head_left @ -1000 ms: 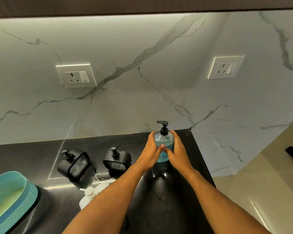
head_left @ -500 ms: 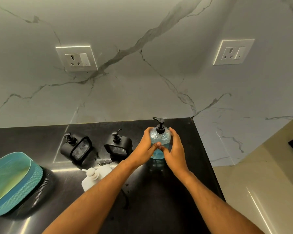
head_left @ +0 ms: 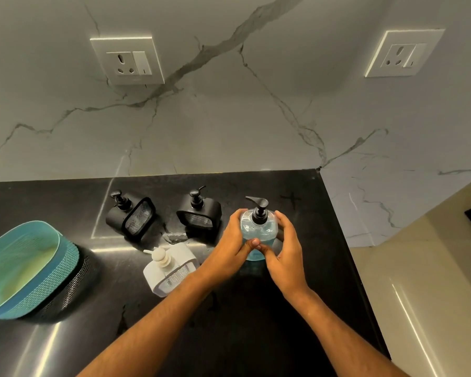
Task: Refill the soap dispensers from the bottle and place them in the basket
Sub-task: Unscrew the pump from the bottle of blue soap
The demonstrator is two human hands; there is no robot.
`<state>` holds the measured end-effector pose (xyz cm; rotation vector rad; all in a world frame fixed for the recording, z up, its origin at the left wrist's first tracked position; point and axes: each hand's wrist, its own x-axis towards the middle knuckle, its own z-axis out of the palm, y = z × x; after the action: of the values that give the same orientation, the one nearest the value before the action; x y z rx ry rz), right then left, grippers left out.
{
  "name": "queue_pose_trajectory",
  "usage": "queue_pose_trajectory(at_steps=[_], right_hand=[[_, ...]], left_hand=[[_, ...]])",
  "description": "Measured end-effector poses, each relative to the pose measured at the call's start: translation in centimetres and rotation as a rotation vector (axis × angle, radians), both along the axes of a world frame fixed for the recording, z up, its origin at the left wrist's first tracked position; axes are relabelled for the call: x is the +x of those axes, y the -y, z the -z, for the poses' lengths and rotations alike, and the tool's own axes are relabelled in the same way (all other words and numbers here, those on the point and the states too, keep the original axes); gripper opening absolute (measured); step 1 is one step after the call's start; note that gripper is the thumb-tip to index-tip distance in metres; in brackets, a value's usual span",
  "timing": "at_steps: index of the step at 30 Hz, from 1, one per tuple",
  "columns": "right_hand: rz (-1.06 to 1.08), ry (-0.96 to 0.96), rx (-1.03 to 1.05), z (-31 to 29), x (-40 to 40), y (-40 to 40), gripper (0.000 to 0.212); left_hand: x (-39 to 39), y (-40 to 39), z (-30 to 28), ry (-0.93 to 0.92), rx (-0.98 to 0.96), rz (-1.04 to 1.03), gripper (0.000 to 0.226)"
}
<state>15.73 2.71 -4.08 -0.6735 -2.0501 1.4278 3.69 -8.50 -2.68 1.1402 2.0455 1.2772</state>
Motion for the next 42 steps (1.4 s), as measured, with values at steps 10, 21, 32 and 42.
queue_pose_trajectory(at_steps=[10,21,32,42], right_hand=[[0.016,0.03,0.132,-2.7,0.5,0.2,0.08],[0.17,0.165,0.483,-7.8,-2.5,1.0,0.042],[-0.093,0.241,0.338,-9.5,-2.6,-1.2,0.036],[-0.047,0.18,0.388,-10.1,-3.3,-1.0,0.056]], left_hand=[[-0.3,-0.3,-1.2,0.009,0.061,-0.03,0.072],[0.1,0.1,-1.0,-0.062,0.083,-0.003,0.061],[0.2,-0.3,-0.9,-0.03,0.086,-0.05,0.067],[-0.1,-0.4,-0.9,-0.06,0.057,-0.059,0.063]])
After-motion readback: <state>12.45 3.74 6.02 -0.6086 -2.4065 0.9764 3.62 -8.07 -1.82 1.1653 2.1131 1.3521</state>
